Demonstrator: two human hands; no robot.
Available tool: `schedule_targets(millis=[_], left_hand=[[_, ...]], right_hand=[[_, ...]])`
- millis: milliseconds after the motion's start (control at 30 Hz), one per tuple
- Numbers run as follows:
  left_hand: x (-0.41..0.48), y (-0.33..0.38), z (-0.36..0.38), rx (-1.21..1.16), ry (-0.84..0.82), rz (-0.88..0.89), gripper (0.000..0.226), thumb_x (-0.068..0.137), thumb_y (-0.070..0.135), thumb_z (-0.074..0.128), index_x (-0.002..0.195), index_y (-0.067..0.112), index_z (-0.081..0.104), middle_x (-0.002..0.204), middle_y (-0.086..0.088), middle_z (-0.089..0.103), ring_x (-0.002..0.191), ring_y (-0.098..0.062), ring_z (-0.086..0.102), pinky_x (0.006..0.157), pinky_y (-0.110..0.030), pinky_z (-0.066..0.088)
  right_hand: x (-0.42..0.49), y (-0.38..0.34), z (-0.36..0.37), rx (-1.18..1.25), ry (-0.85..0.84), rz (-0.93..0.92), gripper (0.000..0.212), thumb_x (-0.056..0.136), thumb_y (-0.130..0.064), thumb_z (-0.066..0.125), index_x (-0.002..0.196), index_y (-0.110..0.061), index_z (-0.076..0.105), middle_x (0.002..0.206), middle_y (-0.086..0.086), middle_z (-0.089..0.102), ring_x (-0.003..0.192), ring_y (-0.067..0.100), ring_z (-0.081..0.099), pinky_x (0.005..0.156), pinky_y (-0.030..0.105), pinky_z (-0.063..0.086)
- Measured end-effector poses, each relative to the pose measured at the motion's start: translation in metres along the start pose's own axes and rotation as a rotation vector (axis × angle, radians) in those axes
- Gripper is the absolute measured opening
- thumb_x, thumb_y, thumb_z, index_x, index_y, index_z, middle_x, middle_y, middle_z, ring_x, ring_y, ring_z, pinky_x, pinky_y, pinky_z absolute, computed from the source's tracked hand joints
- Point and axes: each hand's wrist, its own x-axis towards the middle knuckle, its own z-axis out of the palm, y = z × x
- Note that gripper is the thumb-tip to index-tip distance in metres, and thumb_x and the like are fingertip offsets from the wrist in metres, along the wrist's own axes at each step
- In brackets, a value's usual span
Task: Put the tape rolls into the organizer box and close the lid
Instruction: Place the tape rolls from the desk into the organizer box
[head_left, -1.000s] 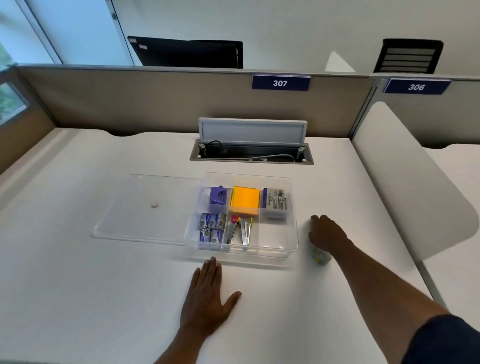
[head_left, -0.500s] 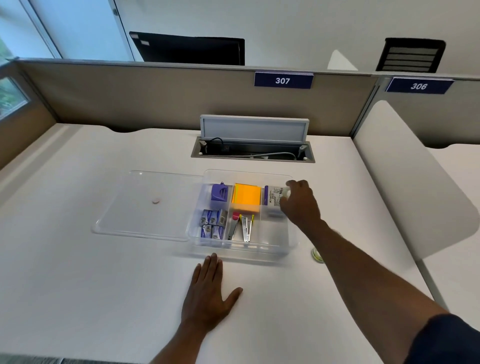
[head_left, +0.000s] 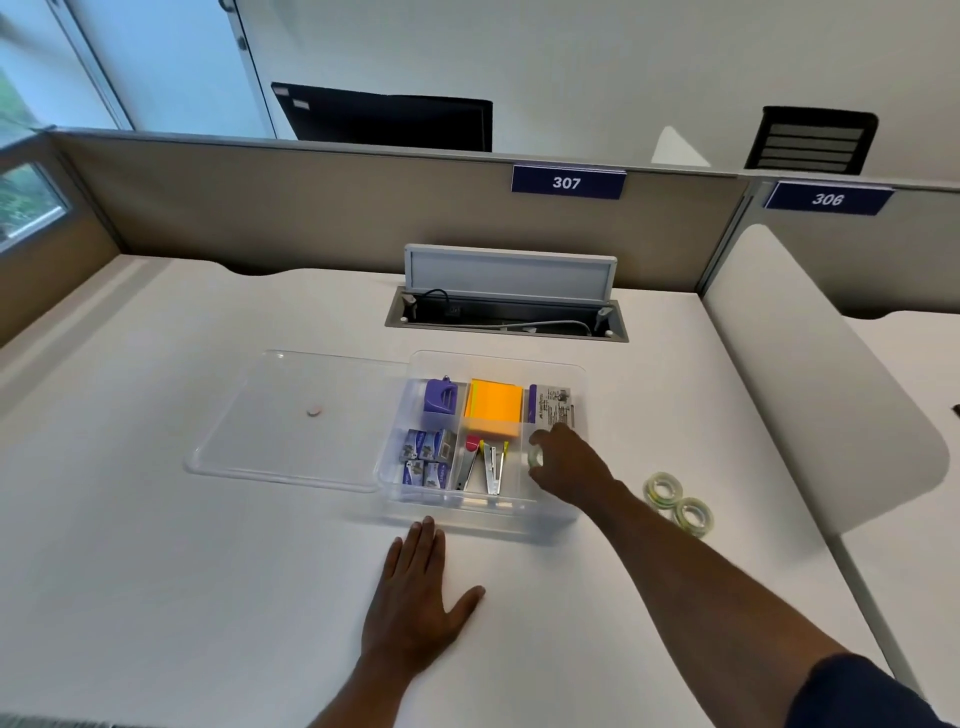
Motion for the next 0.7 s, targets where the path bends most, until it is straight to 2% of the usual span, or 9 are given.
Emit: schedule_targets(millis=[100,233,333,400,533,600,700], left_hand=[[-0.001,0.001,-0.001,-0.020,-0.002,0.001,0.095,0.084,0.077,0.022,0.148,0.008,0.021,0.158,-0.006,0.011,0.145,-0.020,0.005,0.113,-0.027,-0.010],[0.001,0.000,0.000,-0.028,0.017,0.003,0.096,0.083,0.080,0.018,0.149,0.011,0.016,0.158,-0.002,0.003,0.145,-0.017,-0.002,0.113,-0.027,-0.013],[0.002,0.000,0.003,-0.018,0.020,0.000,0.097,0.080,0.082,0.012,0.150,0.014,0.005,0.158,0.001,-0.007,0.144,-0.013,-0.012,0.116,-0.030,-0.016],[0.002,-0.001,0.003,-0.008,0.021,-0.005,0.097,0.080,0.082,0.011,0.150,0.015,0.005,0.158,0.001,-0.008,0.145,-0.012,-0.012,0.117,-0.031,-0.014],[0.001,-0.003,-0.002,-0.027,0.012,-0.007,0.093,0.084,0.077,0.025,0.148,0.010,0.024,0.157,-0.004,0.014,0.145,-0.018,0.007,0.114,-0.026,-0.008],[0.002,-0.004,-0.004,-0.025,0.006,0.000,0.092,0.084,0.076,0.027,0.147,0.009,0.028,0.157,-0.005,0.017,0.145,-0.019,0.010,0.113,-0.026,-0.007],[0.004,-0.005,-0.005,-0.014,0.009,-0.003,0.092,0.084,0.077,0.026,0.147,0.009,0.027,0.157,-0.005,0.016,0.145,-0.019,0.009,0.114,-0.026,-0.007]], right_hand=[[0.000,0.004,0.007,-0.025,-0.022,-0.003,0.043,0.087,-0.020,0.061,0.128,-0.011,0.054,0.127,0.015,0.053,0.120,0.033,0.054,0.103,0.041,0.047],[0.002,0.008,0.014,-0.052,-0.028,-0.001,0.039,0.089,-0.022,0.060,0.125,-0.009,0.055,0.125,0.014,0.057,0.115,0.030,0.058,0.102,0.040,0.048],[0.009,0.006,0.015,-0.049,-0.016,0.000,0.041,0.089,-0.021,0.060,0.127,-0.008,0.053,0.128,0.014,0.055,0.118,0.031,0.056,0.105,0.040,0.046],[0.013,0.002,0.016,-0.053,-0.022,-0.006,0.045,0.088,-0.023,0.063,0.129,-0.008,0.051,0.129,0.014,0.054,0.121,0.031,0.055,0.107,0.040,0.044],[0.015,-0.001,0.021,-0.046,-0.007,-0.015,0.045,0.088,-0.021,0.063,0.129,-0.008,0.050,0.129,0.014,0.055,0.120,0.029,0.055,0.107,0.040,0.045],[0.015,-0.002,0.020,-0.063,0.034,-0.032,0.039,0.092,-0.021,0.056,0.128,-0.007,0.051,0.128,0.014,0.056,0.119,0.029,0.055,0.106,0.039,0.046],[0.017,-0.006,0.012,-0.031,0.206,-0.080,0.034,0.095,-0.026,0.050,0.120,-0.005,0.057,0.120,0.014,0.060,0.111,0.029,0.059,0.094,0.037,0.052]])
